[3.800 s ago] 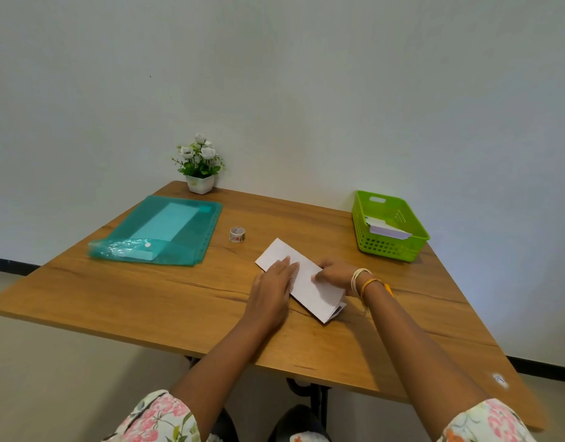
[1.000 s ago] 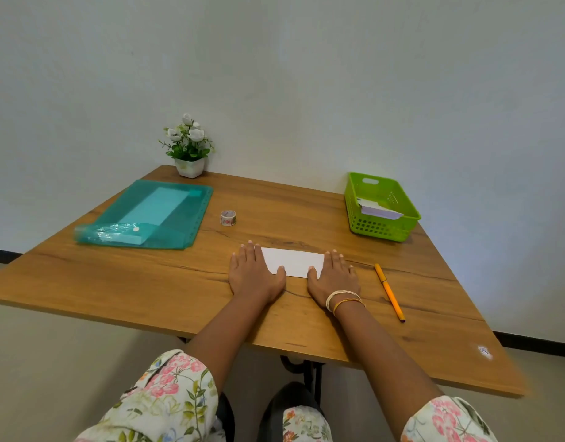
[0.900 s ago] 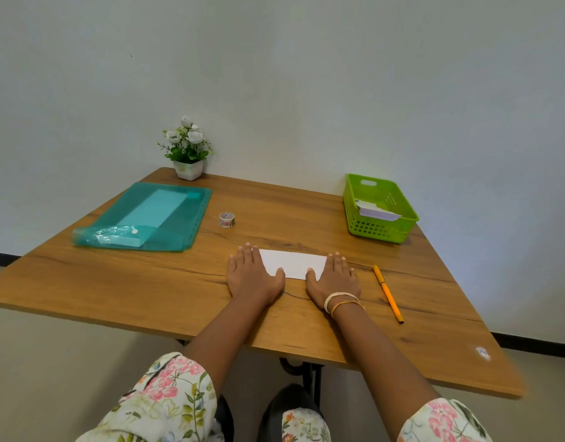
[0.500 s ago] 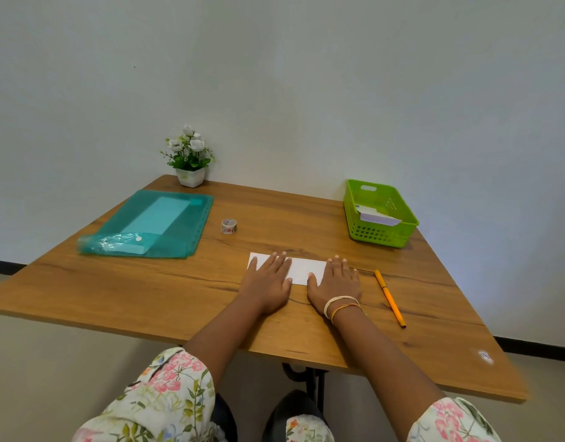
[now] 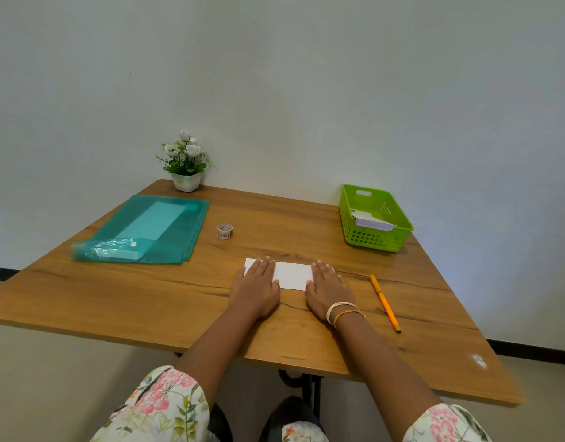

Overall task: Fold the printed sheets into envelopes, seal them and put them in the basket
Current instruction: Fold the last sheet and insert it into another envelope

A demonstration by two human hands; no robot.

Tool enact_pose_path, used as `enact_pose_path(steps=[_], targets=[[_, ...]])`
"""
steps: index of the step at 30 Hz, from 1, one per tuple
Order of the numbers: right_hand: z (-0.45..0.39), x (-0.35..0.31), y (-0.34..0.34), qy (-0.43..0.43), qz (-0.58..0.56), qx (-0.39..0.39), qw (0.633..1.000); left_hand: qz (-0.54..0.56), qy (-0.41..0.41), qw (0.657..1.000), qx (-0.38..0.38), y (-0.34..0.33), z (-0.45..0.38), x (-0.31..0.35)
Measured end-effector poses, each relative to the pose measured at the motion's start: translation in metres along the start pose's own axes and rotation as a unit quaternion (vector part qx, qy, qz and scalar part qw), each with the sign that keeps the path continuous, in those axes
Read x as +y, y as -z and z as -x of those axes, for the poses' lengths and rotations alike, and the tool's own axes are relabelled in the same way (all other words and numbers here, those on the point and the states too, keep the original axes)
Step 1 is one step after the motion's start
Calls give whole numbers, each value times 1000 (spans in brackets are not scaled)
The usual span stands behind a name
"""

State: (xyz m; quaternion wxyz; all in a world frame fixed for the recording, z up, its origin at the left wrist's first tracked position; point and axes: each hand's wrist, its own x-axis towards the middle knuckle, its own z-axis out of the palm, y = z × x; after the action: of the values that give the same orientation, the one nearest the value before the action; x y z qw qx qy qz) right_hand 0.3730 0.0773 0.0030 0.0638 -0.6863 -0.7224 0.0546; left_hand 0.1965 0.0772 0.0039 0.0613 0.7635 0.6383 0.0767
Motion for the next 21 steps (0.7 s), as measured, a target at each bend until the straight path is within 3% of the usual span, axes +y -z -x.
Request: enact_pose_path(steps=[10,13,17,21], targets=[[7,14,4,-31,16,-18,999,7,28,1000,9,1,5,-9],[9,9,5,-34,48,38,998,6,33,999,25,0,7,-8],[16,-15,6,56,63,100,991,20,34,998,40,1,8,-7],[17,-50,-3,105,6,53,993,73,31,992,98,5,11,-12]])
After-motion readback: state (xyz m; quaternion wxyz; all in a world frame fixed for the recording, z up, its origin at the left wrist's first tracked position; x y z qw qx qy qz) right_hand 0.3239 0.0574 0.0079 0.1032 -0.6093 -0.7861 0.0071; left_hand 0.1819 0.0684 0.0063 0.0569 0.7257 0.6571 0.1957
